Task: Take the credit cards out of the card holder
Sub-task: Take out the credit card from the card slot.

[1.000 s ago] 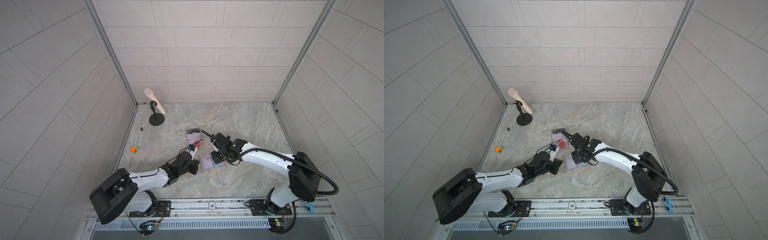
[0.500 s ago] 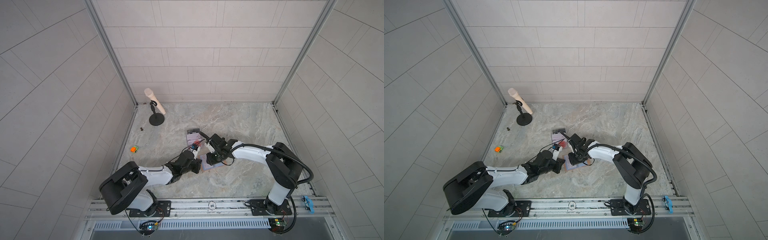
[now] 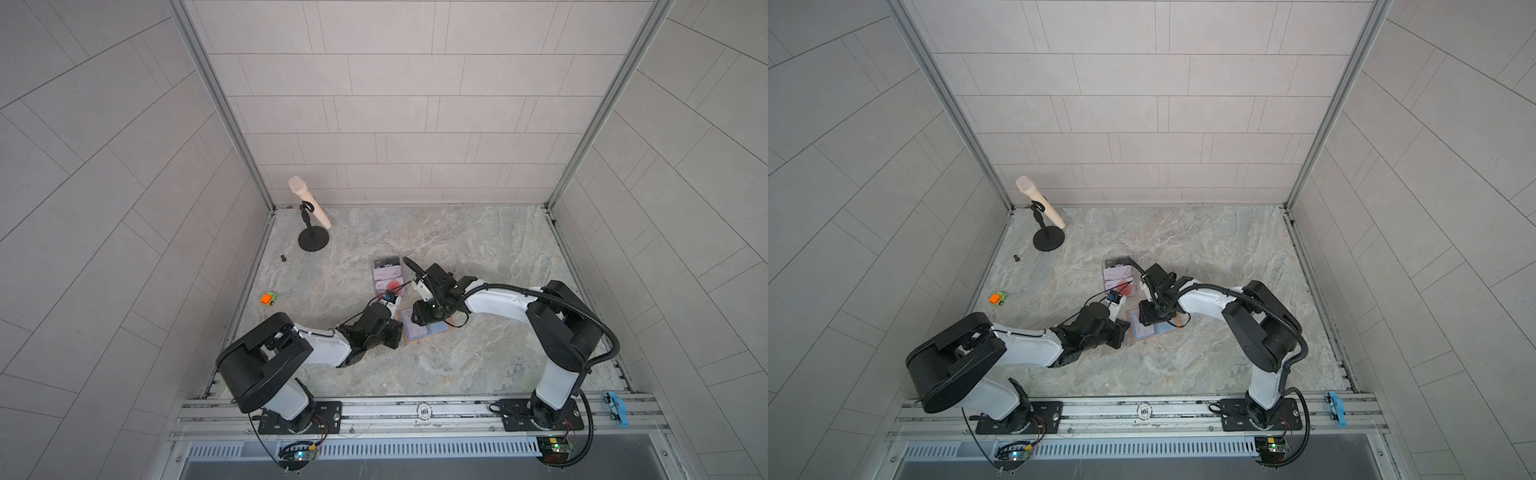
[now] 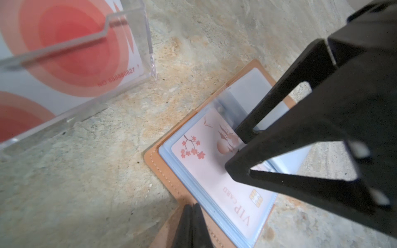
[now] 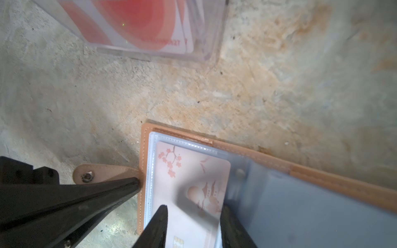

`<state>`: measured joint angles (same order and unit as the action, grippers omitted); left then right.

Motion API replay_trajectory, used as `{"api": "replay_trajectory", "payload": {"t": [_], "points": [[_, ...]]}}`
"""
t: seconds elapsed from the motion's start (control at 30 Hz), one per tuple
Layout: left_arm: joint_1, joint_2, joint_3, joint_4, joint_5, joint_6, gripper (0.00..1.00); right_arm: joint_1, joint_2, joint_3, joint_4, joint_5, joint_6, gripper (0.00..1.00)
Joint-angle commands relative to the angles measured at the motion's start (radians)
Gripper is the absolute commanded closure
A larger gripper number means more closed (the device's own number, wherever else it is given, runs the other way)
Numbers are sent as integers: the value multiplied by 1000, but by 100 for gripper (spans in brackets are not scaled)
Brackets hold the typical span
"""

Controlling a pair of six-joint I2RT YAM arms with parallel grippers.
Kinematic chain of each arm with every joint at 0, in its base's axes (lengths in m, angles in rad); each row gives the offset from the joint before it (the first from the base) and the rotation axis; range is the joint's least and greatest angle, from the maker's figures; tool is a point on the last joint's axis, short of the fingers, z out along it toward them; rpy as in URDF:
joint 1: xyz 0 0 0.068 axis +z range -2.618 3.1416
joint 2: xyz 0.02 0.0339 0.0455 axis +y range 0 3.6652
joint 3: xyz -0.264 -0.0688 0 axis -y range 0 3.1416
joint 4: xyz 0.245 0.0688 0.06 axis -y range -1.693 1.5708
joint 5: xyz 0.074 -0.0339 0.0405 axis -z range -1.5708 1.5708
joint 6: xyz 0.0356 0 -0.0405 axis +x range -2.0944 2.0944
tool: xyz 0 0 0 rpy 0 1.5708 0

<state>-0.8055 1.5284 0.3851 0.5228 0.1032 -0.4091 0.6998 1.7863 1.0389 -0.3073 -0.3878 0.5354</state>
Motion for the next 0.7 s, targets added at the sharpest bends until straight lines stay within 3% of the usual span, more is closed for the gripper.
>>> {"api": "replay_trajectory", "payload": {"t": [0.0, 0.67], "points": [[-4, 35, -6, 13, -13, 16, 100, -6, 31, -28, 9, -43, 6, 56], [-4, 84, 41, -19, 12, 27, 100, -143, -48, -142, 178, -314, 113, 56]]}}
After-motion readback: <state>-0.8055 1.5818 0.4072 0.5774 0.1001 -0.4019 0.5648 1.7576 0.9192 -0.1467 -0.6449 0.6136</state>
